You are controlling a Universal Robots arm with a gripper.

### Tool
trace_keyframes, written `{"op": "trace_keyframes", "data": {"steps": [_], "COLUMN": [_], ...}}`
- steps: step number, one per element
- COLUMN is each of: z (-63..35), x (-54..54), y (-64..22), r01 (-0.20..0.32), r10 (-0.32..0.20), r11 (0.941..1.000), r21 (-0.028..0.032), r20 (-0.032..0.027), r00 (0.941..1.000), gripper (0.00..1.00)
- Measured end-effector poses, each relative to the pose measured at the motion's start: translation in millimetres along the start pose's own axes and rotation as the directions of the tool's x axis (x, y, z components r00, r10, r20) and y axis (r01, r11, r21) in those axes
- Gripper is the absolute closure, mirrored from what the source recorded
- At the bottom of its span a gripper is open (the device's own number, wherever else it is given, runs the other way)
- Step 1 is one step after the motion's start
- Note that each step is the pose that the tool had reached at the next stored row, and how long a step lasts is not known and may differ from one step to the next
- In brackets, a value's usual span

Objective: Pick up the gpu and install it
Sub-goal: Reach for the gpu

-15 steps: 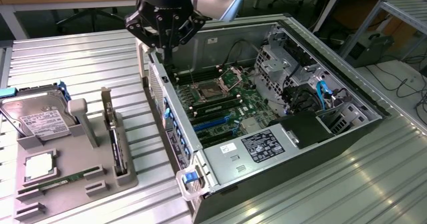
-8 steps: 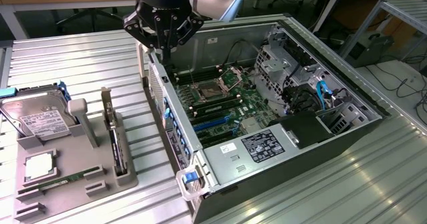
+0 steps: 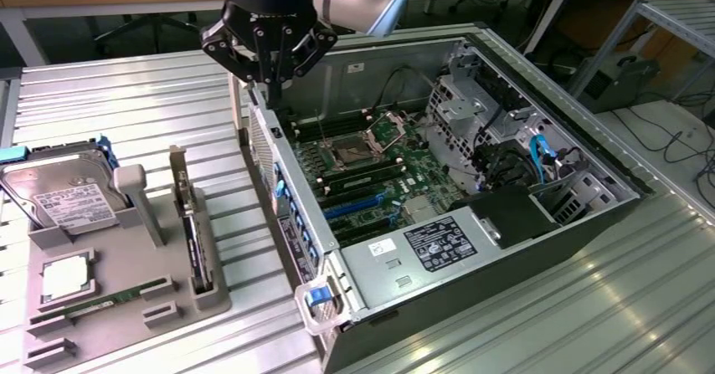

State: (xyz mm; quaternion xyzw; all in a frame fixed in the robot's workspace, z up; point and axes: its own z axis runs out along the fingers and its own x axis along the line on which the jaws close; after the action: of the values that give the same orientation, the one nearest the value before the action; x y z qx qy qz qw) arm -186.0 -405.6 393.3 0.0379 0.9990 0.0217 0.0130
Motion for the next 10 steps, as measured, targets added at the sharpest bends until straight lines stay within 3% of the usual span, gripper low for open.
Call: {"op": "trace_keyframes", "data": {"steps": [10], "z": [-0.4], "x": [10.4], "y": [-2.6], "r01": [0.000], "r10": [0.000], "r11": [1.0000], "r21": [0.0001], "r20": [0.0000], "r00": [1.0000], "gripper": [0.89]}}
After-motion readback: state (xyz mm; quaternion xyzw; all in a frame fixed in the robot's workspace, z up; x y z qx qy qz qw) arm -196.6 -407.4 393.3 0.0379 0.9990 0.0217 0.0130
